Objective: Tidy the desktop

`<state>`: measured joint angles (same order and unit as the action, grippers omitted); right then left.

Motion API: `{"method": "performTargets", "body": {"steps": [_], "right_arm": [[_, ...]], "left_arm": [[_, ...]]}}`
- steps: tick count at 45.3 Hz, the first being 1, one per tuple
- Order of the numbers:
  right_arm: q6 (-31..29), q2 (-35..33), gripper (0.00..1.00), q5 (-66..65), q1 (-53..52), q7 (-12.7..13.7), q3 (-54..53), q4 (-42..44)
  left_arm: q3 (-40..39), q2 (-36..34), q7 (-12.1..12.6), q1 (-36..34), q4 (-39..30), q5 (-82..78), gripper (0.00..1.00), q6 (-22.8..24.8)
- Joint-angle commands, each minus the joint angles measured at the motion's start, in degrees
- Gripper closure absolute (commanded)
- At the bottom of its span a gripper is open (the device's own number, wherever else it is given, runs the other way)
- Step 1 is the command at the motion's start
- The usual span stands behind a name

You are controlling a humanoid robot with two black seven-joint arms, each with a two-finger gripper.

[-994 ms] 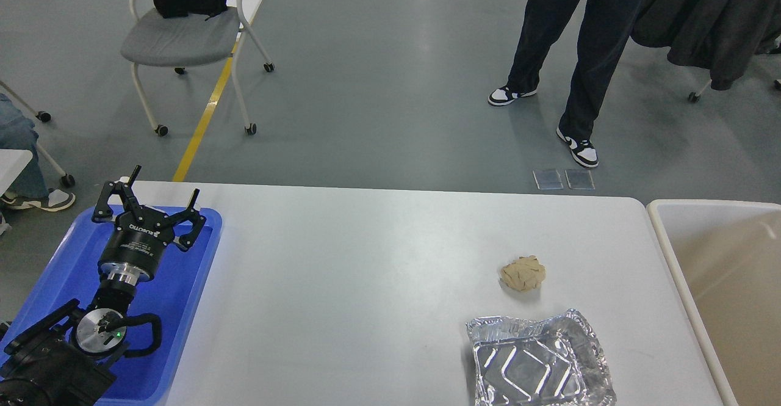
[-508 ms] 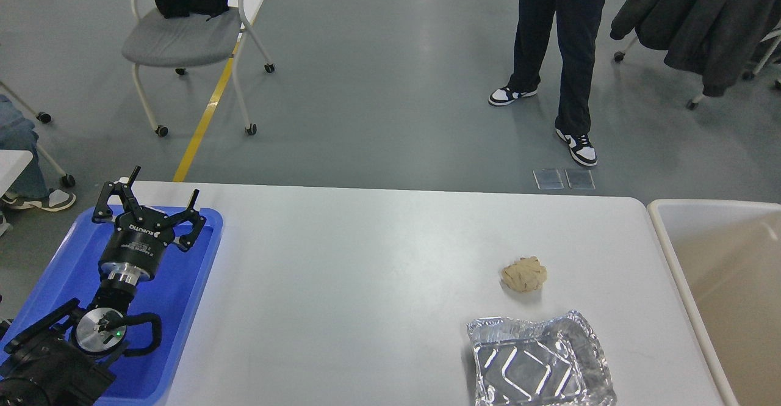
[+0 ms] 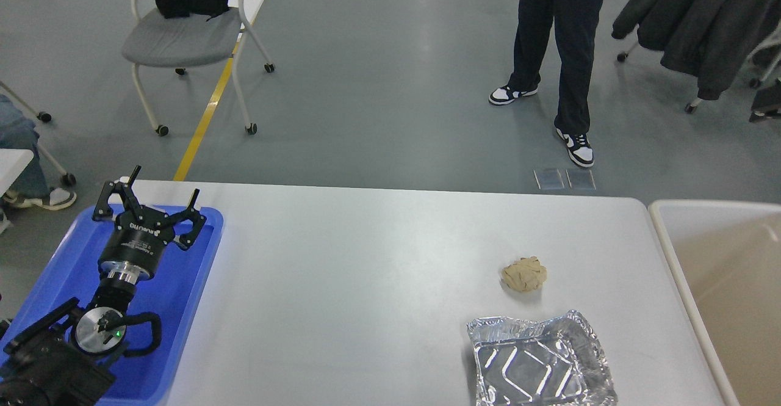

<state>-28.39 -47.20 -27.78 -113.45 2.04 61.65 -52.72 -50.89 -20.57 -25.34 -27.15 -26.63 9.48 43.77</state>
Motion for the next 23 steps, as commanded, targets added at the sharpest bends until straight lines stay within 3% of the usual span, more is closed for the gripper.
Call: {"method": "performTargets", "body": {"steps": [1,3,23], "right_arm": [[-12.5,10.2,0.0,3.5,-11.5,0.0,11.4,-0.4],[-16.6,11.9,0.0,3.5,-13.0,0.0,12.5,-0.5],[-16.6,22.0,0.0,8.7,-21.8,0.0,11.6,-2.9]], "left_arm": [[0.0,0.0,0.0,0.0,0.0,0.0,0.01,0.0],[0.0,0.0,-0.1,0.0,0.0,0.0,0.01,0.0],[0.0,0.0,0.0,0.0,0.0,0.0,0.01,0.0]]}}
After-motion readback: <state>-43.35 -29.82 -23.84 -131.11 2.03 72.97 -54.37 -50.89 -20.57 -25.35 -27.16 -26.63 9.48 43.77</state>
